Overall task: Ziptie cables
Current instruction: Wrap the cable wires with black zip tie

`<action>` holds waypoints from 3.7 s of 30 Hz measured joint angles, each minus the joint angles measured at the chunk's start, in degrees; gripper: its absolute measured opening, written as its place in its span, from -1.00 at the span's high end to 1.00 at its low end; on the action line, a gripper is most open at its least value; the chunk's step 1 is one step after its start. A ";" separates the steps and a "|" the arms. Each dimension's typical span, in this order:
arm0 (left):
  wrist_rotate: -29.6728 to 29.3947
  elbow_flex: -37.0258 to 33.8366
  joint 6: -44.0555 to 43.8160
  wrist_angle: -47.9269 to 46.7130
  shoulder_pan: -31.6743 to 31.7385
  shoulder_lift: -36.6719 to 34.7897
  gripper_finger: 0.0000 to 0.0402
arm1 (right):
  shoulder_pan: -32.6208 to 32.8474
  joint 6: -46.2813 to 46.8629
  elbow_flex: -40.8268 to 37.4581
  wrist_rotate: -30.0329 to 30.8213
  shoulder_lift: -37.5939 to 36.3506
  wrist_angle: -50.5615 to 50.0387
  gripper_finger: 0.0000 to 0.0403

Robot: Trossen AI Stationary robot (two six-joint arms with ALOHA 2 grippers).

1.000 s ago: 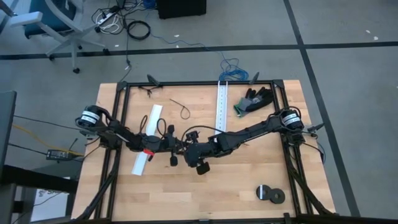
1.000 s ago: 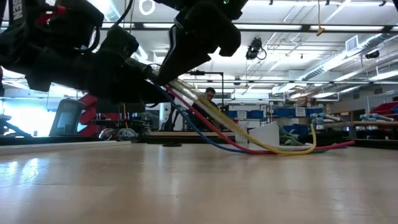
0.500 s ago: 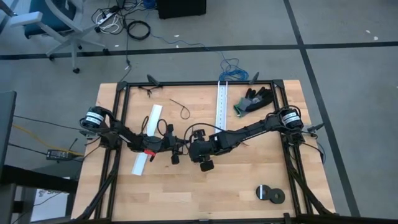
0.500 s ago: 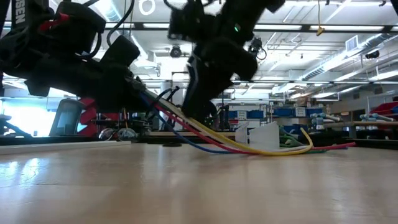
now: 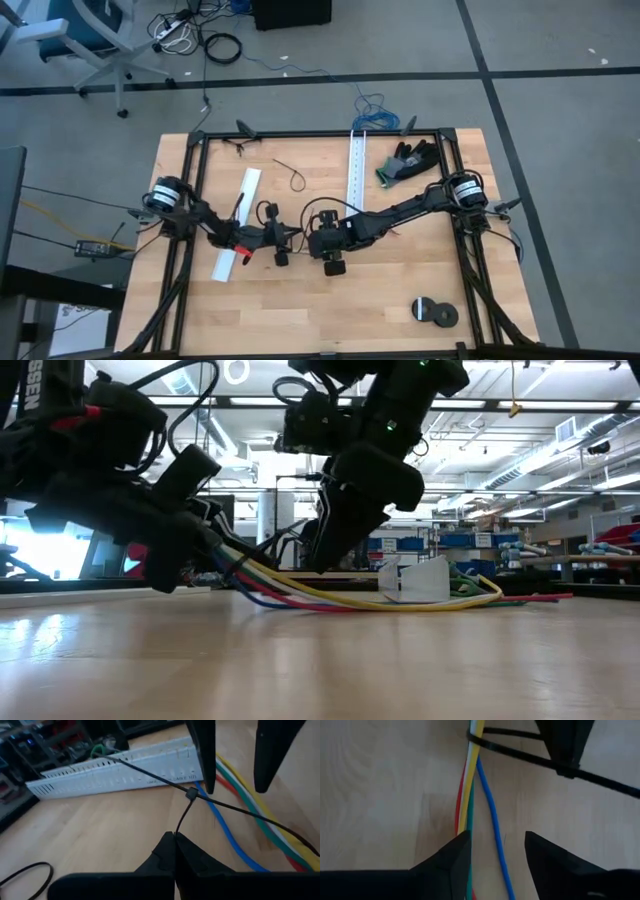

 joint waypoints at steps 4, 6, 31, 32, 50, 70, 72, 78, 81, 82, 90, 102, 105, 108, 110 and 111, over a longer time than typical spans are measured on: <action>-1.68 0.00 0.82 4.69 -0.93 3.21 0.99 | -0.02 -0.01 -3.56 0.00 -2.01 -1.35 0.31; -1.77 -0.02 1.08 5.16 -1.25 3.91 0.99 | -0.02 0.15 -7.20 1.14 -5.43 -1.36 0.39; -1.69 0.04 14.72 15.09 2.03 4.14 0.98 | -12.71 10.79 -61.18 -12.09 -21.23 100.92 0.64; -1.76 0.04 14.72 15.19 2.27 4.14 0.98 | -13.35 11.92 -59.01 -14.70 -18.90 101.01 0.64; -1.79 2.05 14.99 17.18 3.46 4.14 0.98 | -15.29 23.36 -38.39 -37.11 1.87 99.88 0.64; -1.96 4.39 14.98 14.68 3.51 4.14 0.98 | -17.67 24.99 -38.17 -38.16 1.87 95.78 0.64; -1.72 4.42 14.96 14.93 3.47 4.14 0.98 | -18.06 25.49 -38.17 -38.45 1.87 94.63 0.64; -1.66 4.42 14.96 14.70 3.46 4.14 0.98 | -18.91 24.88 -38.21 -39.26 1.94 94.97 0.64; -1.68 4.42 14.96 14.12 3.44 4.14 0.98 | -18.91 24.53 -38.21 -39.55 1.94 98.46 0.64; -1.68 4.42 14.96 14.10 3.46 4.14 0.98 | -18.91 24.52 -38.21 -39.91 1.94 98.55 0.64; -2.65 4.42 14.96 12.98 3.88 4.14 0.98 | -18.91 25.50 -38.21 -45.28 1.94 99.10 0.64; -3.51 4.44 14.33 12.63 3.86 4.14 0.98 | -19.17 23.45 -38.21 -40.50 1.94 99.28 0.64; -3.51 4.44 14.32 12.65 3.88 4.14 0.98 | -19.33 23.49 -38.21 -40.35 1.94 99.24 0.64; -3.51 4.44 14.30 12.66 3.88 4.14 0.98 | -19.34 23.45 -38.21 -40.32 1.94 100.09 0.64; -3.49 4.46 14.26 12.83 3.86 4.12 0.98 | -19.37 23.43 -38.09 -40.15 1.94 101.08 0.65; -3.49 4.46 14.26 12.83 3.86 4.10 0.98 | -19.42 23.45 -37.78 -40.22 1.94 101.03 0.66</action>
